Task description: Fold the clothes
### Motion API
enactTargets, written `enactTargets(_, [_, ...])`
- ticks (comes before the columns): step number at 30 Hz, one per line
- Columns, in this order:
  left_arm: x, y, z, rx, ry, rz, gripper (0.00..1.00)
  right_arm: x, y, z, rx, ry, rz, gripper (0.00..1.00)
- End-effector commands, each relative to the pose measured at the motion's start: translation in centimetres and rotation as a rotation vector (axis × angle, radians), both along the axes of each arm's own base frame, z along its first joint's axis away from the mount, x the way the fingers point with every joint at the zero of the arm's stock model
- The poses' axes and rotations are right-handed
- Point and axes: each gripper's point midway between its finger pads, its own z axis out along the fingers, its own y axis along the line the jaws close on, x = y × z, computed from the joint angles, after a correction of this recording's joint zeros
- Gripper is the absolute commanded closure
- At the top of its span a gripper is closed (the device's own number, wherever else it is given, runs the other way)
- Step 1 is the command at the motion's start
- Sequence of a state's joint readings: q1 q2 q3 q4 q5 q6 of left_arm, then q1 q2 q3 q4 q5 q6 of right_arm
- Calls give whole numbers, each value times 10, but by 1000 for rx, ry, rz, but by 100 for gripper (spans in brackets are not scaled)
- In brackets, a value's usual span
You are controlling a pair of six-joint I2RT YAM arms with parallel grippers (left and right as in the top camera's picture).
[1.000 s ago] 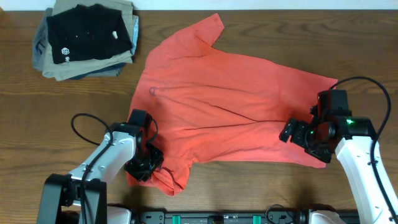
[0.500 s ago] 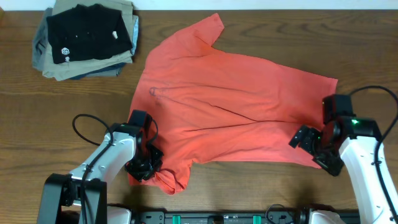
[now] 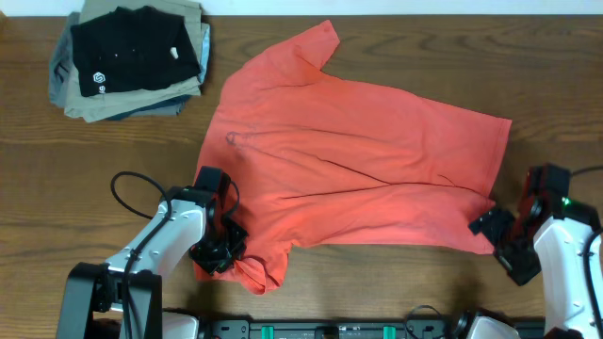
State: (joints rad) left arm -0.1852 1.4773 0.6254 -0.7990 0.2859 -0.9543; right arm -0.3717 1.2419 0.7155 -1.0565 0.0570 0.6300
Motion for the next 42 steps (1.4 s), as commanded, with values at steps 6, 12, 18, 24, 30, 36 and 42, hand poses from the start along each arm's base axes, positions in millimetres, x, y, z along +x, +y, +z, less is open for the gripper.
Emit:
enactTargets(6, [-15, 9, -9, 40, 44, -28, 80, -9, -13, -26, -15, -26, -95, 41])
enactTargets(12, [-14, 8, -9, 38, 38, -31, 80, -1, -18, -31, -11, -75, -85, 31])
enactTargets(18, [-9, 7, -10, 35, 19, -31, 80, 10, -14, -31, 19, -124, -42, 31])
enactTargets(24, [-10, 7, -10, 35, 23, -31, 80, 4, -12, -42, 41, -64, -45, 34])
enactTargets(30, [-10, 7, -10, 35, 23, -31, 80, -4, -8, -61, 85, 25, -48, 51])
enactTargets(36, [-14, 8, -9, 38, 37, -32, 80, -2, -9, -63, 85, 29, -48, 53])
enactTargets(42, [-16, 9, -9, 35, 42, -48, 80, 1, -18, -59, 48, 31, -47, 52])
